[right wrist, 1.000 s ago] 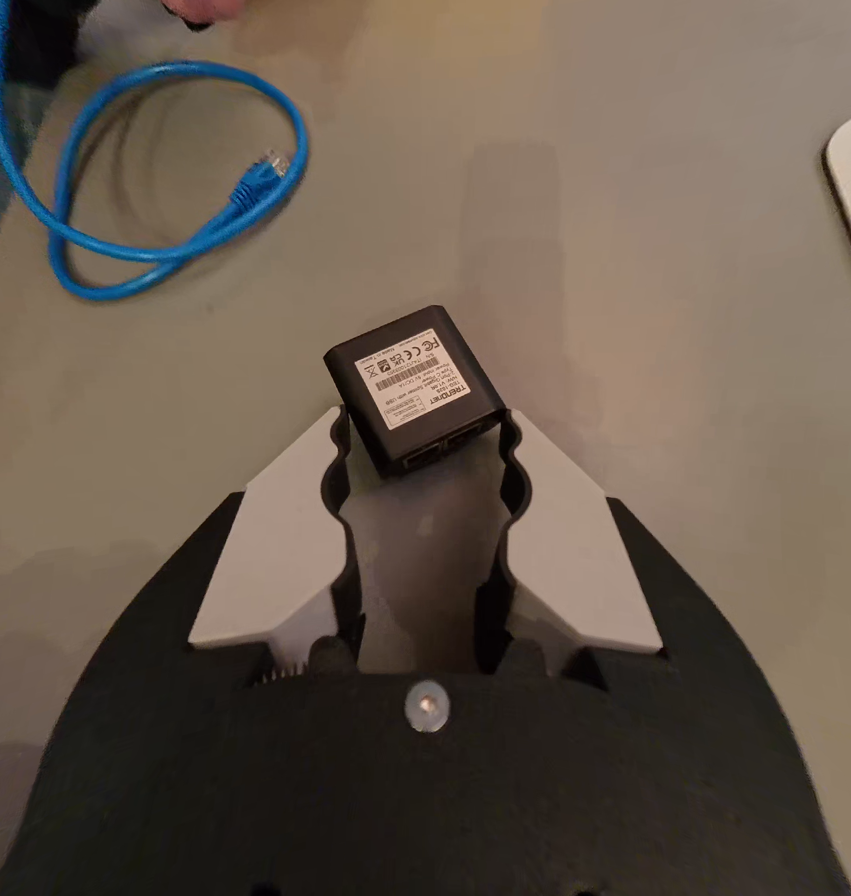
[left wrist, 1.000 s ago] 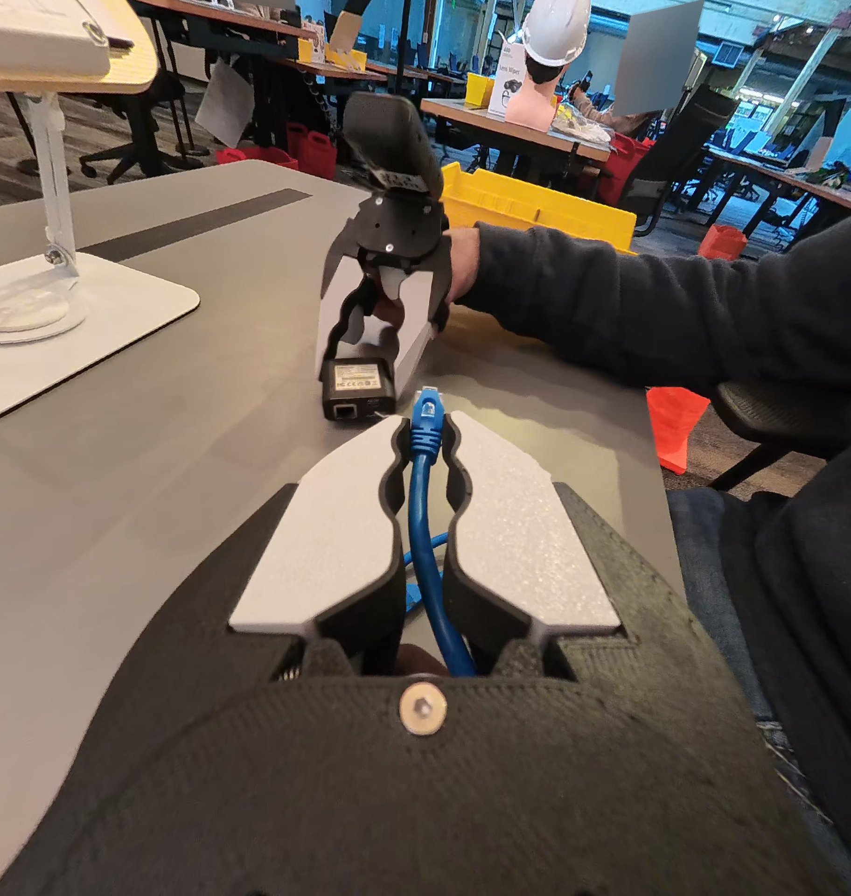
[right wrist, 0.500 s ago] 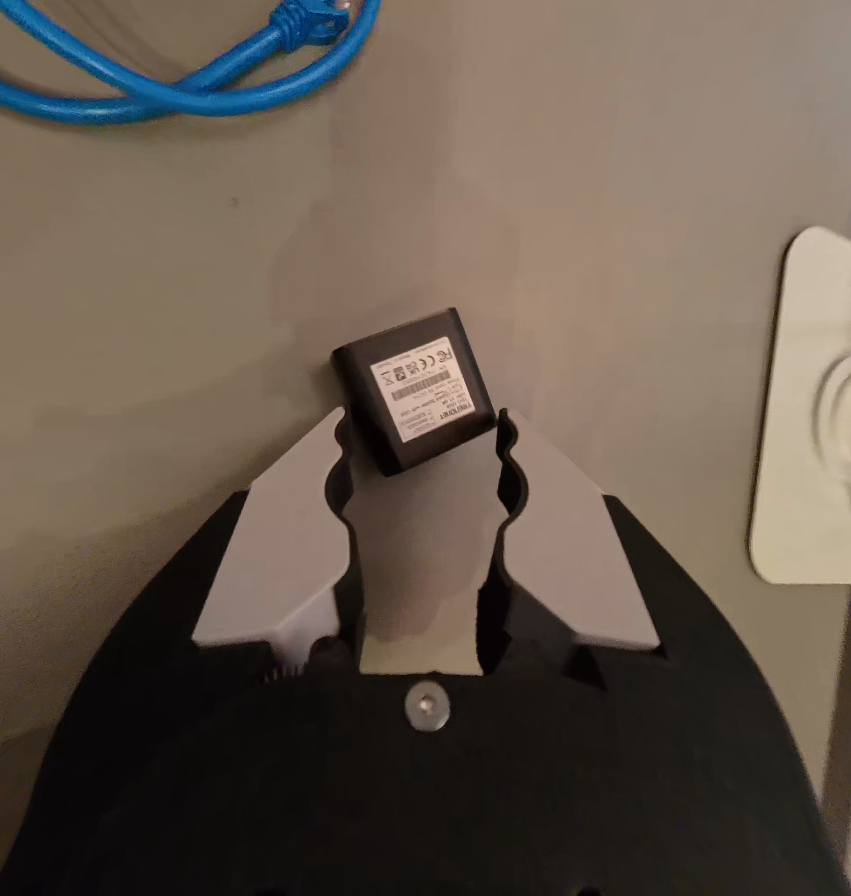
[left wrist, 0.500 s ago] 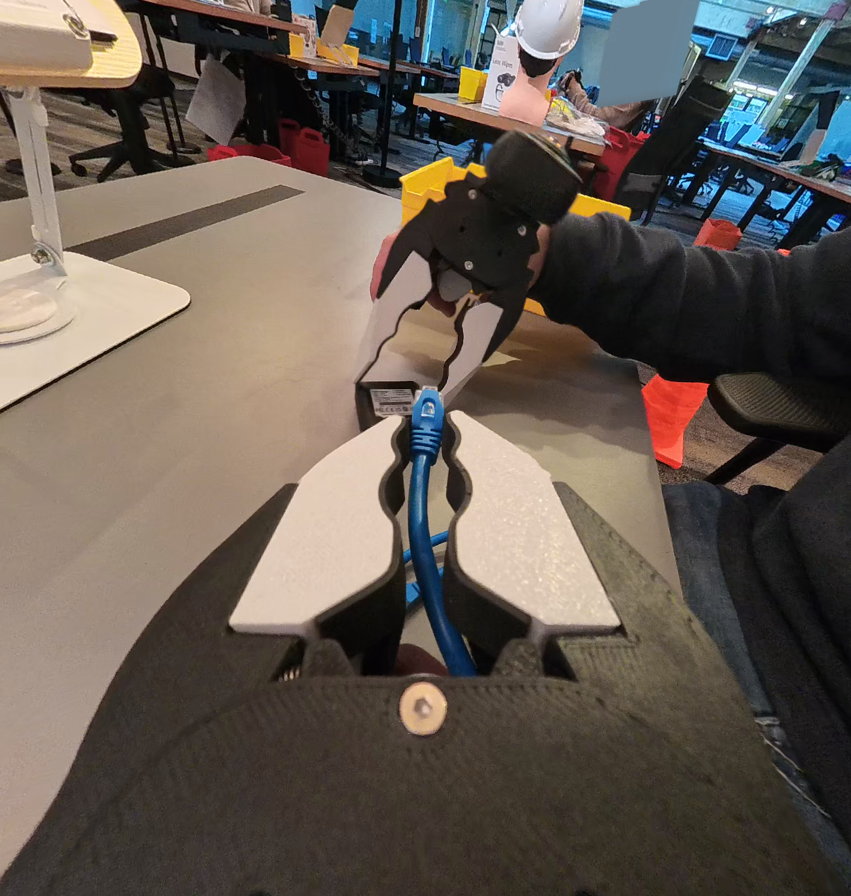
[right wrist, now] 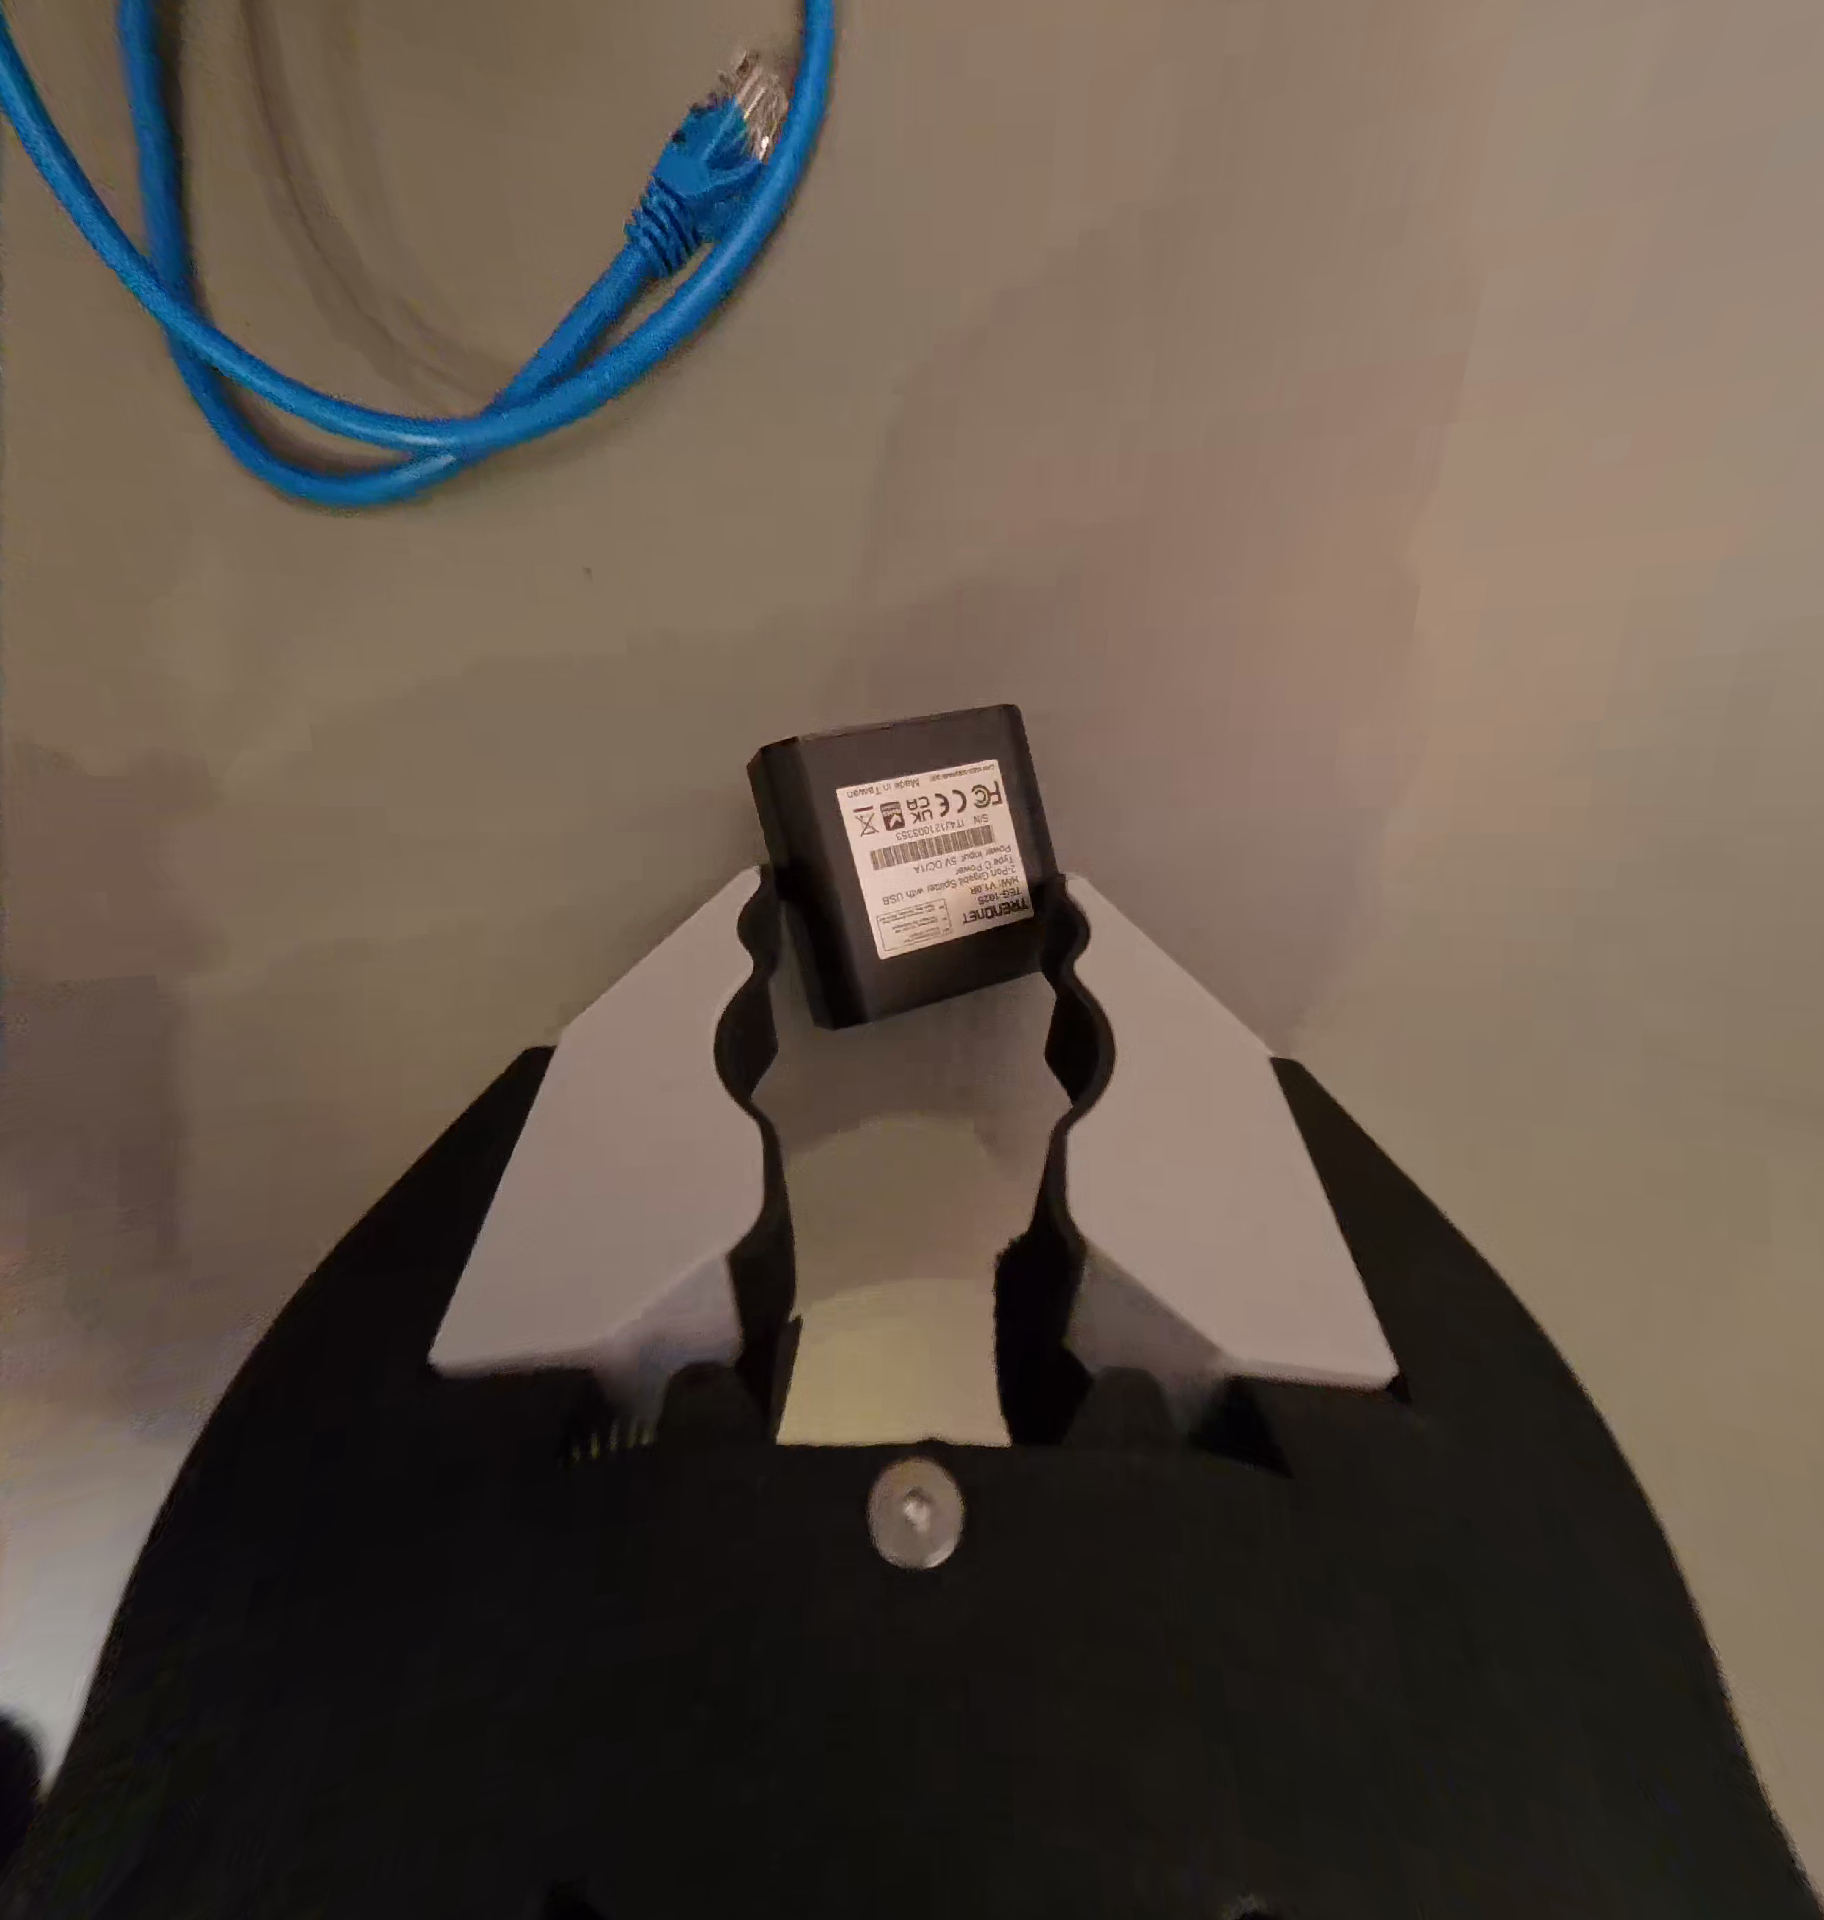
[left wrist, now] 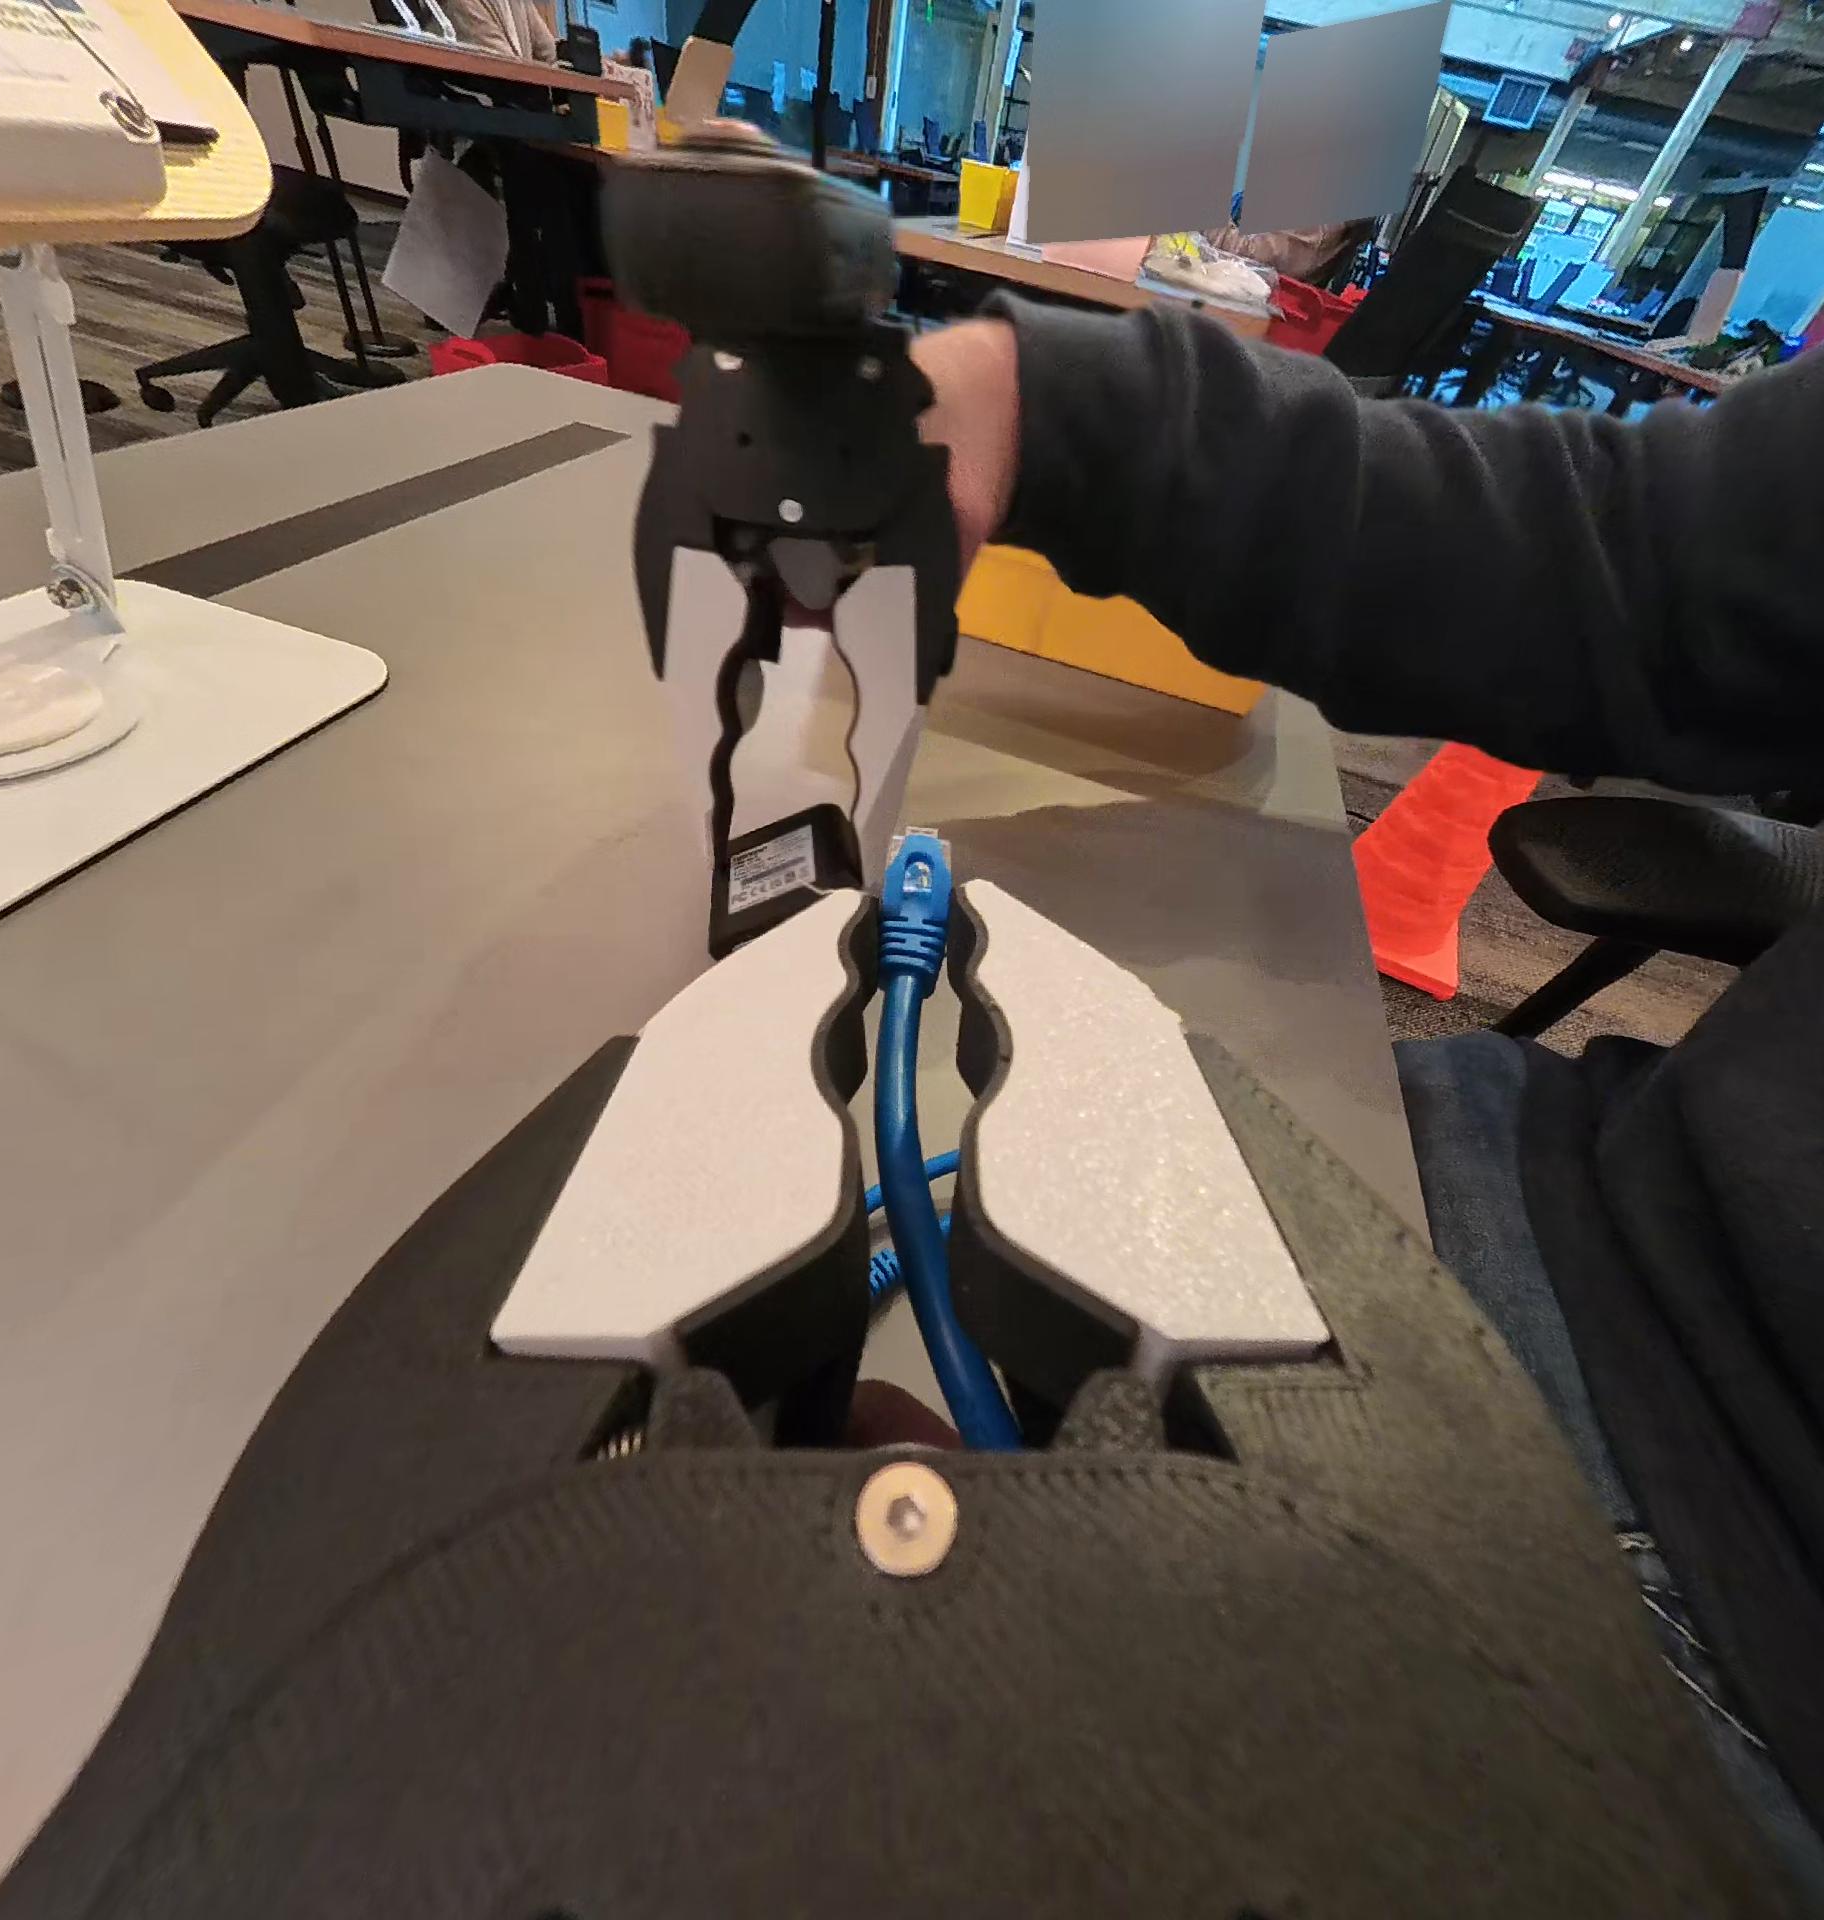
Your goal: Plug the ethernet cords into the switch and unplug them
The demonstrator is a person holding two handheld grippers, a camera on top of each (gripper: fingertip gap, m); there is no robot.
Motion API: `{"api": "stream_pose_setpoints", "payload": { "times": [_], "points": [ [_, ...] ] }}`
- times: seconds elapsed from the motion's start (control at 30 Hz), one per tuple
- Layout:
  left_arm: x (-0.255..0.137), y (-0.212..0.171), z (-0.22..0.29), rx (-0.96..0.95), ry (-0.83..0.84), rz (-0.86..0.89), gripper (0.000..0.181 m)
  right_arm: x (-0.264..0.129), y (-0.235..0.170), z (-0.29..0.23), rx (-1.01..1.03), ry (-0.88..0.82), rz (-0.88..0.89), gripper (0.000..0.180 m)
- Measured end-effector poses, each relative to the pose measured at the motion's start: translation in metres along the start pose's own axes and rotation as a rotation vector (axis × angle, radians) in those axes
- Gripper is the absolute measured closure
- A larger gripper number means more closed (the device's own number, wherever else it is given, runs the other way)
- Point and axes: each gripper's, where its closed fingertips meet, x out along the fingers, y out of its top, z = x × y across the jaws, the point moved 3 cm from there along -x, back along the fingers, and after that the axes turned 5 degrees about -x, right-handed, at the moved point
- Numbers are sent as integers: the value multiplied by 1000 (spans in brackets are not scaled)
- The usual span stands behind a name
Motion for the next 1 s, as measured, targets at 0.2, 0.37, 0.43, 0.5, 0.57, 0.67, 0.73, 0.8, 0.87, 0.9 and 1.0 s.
{"api": "stream_pose_setpoints", "payload": {
  "times": [0.2, 0.37, 0.43, 0.5, 0.57, 0.67, 0.73, 0.8, 0.87, 0.9, 1.0],
  "points": [
    [-3, 0, 0, -3, -3, 6, 168, -5, 9, 27, 192, 340, -34, 135],
    [-7, 0, -4, -15, -5, 18, 168, -6, 15, 57, 214, 334, -73, 136],
    [-7, -1, -6, -22, -9, 20, 168, -9, 19, 62, 219, 358, -34, 144],
    [-6, -3, -7, -25, -11, 20, 168, -11, 20, 65, 212, 364, -19, 147],
    [-6, -4, -7, -28, -15, 20, 168, -12, 19, 67, 239, 387, 0, 149],
    [-5, -4, -7, -30, -16, 19, 168, -16, 20, 76, 286, 424, 80, 155],
    [-5, -4, -6, -29, -15, 18, 168, -19, 20, 89, 314, 377, 121, 157],
    [-6, -4, -6, -27, -11, 14, 168, -19, 18, 95, 296, 312, 124, 159],
    [-6, -3, -6, -28, -12, 22, 168, -15, 15, 101, 280, 235, 113, 158],
    [-6, -2, -6, -31, -15, 25, 168, -14, 15, 105, 264, 180, 119, 158],
    [-5, -3, -7, -27, -12, 20, 168, -9, 11, 113, 206, 13, 102, 160]
  ]
}}
